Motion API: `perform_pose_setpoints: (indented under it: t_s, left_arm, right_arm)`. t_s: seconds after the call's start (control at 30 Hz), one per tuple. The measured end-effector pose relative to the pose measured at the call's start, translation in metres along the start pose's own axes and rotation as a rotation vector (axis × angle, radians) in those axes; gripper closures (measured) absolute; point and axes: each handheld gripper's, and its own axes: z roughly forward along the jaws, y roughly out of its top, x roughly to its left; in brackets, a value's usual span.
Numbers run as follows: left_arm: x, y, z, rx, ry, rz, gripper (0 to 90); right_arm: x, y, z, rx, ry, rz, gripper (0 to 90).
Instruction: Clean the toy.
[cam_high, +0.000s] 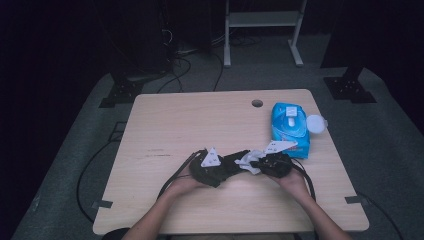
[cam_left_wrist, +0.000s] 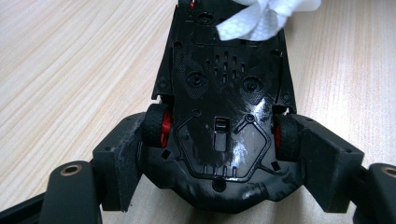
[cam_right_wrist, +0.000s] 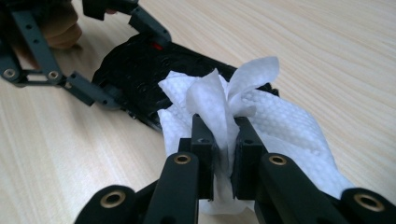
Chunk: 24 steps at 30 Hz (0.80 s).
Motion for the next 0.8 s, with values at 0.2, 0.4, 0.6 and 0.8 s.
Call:
perform_pose_setpoints:
  t_s: [0.2,0.4,0.6,0.8]
  left_arm:
    - [0.003,0.000,-0.002,-0.005,-0.002,-0.036,20.9]
    - [0.016,-0.001,-0.013,-0.073,-0.057,-0.165,17.2]
    - [0.027,-0.006,-0.015,-0.089,-0.103,-0.293,18.0]
    - [0.029,-0.009,-0.007,-0.048,-0.136,-0.355,22.6]
  right_arm:
    - [0.000,-0.003,-0.001,-0.009,0.003,0.007,81.2]
    - [0.001,-0.007,-0.001,-0.024,0.003,-0.008,81.2]
    - [0.004,-0.009,-0.002,-0.027,0.003,-0.040,81.3]
    - [0.005,-0.011,-0.003,-0.029,0.013,-0.071,81.4]
